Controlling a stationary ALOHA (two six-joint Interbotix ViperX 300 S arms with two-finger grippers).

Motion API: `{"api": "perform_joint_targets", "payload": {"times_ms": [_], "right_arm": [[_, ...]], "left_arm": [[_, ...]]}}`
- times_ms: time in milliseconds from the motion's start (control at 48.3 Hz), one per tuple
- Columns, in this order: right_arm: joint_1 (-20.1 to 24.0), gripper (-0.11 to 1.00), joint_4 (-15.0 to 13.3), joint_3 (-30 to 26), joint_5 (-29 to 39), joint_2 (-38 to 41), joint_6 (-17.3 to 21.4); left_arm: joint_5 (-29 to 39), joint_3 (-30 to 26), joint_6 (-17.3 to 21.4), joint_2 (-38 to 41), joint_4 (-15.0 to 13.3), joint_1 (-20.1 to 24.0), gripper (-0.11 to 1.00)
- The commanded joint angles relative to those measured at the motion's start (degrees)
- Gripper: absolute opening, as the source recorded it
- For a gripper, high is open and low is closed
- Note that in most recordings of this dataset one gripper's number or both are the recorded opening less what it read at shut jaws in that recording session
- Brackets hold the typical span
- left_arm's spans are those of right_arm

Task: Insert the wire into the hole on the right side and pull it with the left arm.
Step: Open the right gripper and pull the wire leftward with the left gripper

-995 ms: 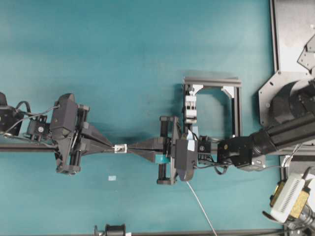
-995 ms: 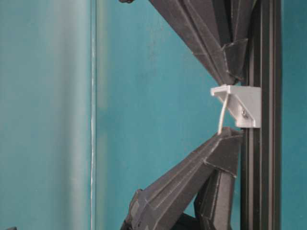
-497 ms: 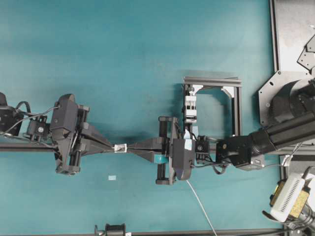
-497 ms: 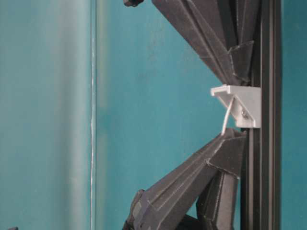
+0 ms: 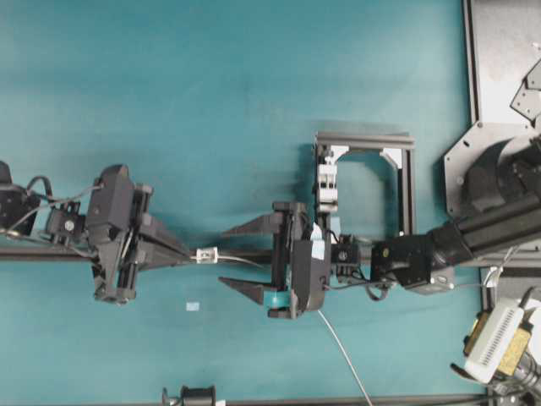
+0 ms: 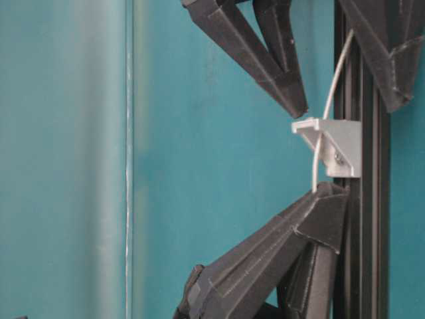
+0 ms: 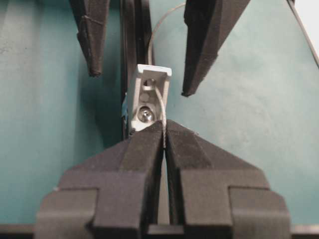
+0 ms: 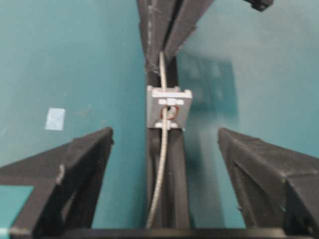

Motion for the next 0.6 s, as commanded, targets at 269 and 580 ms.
{"api": "perform_joint_targets", "payload": {"times_ms": [269, 580], "right_arm": [[0.0, 0.9, -0.2, -0.4, -0.4, -1.1, -0.1], [0.0, 0.9, -0.2, -0.4, -0.4, -1.1, -0.2]], "left_arm": [[4.0, 2.0, 0.3, -5.3, 0.3, -0.2, -0.11], [7.2, 6.9, 0.5, -11.6, 0.4, -0.2, -0.1]]}}
